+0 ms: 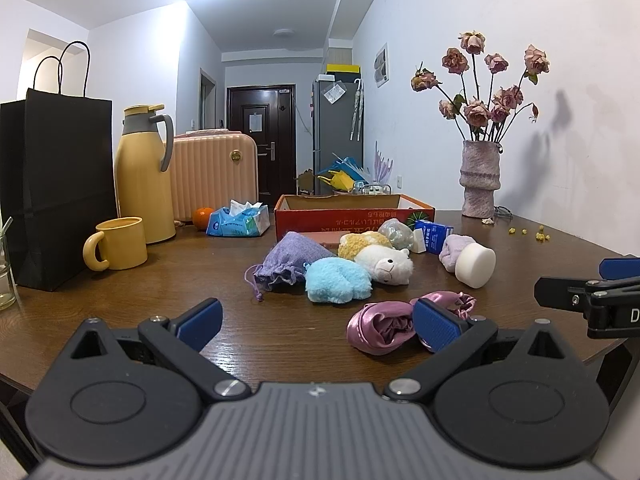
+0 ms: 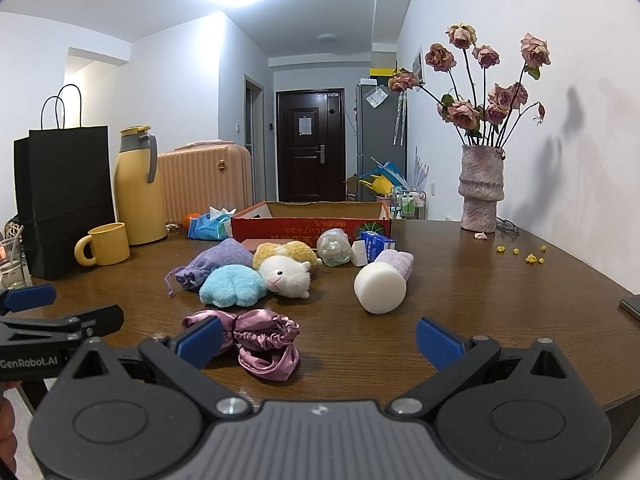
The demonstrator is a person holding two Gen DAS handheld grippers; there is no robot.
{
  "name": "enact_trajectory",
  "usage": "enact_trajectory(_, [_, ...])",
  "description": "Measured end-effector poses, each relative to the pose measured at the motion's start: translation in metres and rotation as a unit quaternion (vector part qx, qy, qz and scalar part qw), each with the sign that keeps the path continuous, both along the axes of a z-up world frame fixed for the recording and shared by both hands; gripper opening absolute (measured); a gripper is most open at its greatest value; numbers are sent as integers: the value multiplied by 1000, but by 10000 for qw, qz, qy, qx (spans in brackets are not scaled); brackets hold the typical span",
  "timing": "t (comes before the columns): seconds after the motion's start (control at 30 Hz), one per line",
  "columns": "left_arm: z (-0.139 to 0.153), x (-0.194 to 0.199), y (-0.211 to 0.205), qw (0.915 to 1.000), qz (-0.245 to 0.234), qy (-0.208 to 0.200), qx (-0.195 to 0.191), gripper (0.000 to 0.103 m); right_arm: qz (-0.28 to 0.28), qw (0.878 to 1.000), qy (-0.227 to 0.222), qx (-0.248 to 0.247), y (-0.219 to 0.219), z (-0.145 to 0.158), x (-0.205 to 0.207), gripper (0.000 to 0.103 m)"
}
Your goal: Organize soft objects
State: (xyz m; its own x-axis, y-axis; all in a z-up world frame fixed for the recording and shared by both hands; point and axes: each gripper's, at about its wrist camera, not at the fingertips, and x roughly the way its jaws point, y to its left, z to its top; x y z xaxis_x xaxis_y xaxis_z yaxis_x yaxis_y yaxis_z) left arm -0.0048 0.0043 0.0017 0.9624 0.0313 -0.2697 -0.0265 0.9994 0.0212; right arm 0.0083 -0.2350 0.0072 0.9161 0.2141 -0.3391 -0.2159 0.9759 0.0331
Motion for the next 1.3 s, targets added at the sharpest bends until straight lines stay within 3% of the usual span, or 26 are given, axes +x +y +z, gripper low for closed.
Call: enact_trajectory(1.3, [-2, 3, 7, 9999, 114, -26, -28, 103, 106, 9998, 172, -41, 6, -10, 9, 103])
